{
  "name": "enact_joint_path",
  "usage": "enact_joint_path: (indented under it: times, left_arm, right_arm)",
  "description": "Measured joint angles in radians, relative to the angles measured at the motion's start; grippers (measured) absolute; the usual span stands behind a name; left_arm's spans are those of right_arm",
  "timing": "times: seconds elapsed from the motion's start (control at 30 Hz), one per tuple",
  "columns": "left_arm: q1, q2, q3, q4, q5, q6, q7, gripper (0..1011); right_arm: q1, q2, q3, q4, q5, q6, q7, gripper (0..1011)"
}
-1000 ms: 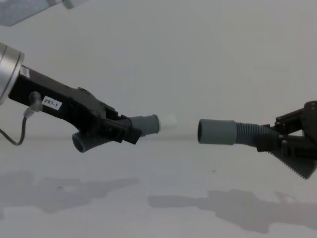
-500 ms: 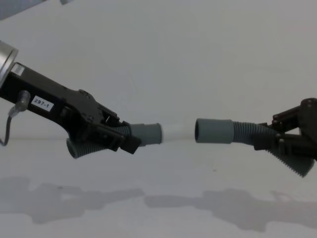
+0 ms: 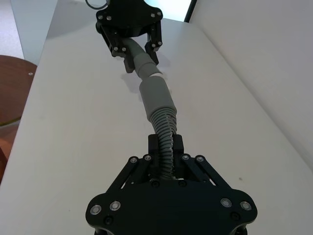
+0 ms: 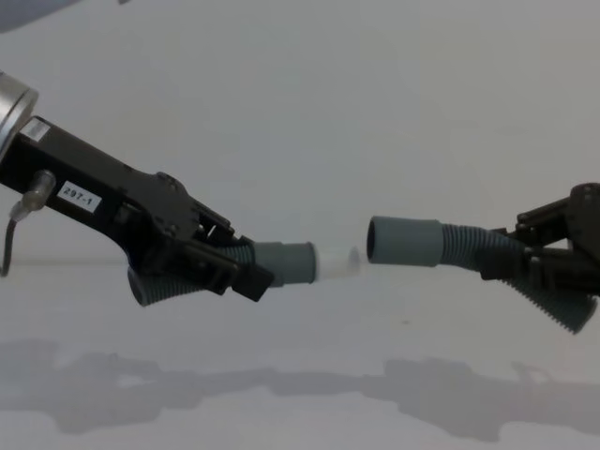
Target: Use both hands to pick up one end of the pipe from the table, align the ends, and insert them.
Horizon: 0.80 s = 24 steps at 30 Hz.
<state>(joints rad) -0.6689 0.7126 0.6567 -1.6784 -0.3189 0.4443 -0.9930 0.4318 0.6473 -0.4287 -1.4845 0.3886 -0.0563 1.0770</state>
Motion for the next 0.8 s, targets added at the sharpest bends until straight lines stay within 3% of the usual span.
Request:
enact_joint_path:
  times: [0.8]
  left_arm:
    - [-0.006,0.028,0.018,-0.021,-0.018,0.009,-0.006,353]
  right_arm:
    - [0.007,0.001,-0.023,0.014,0.023,0.019,0.001,155]
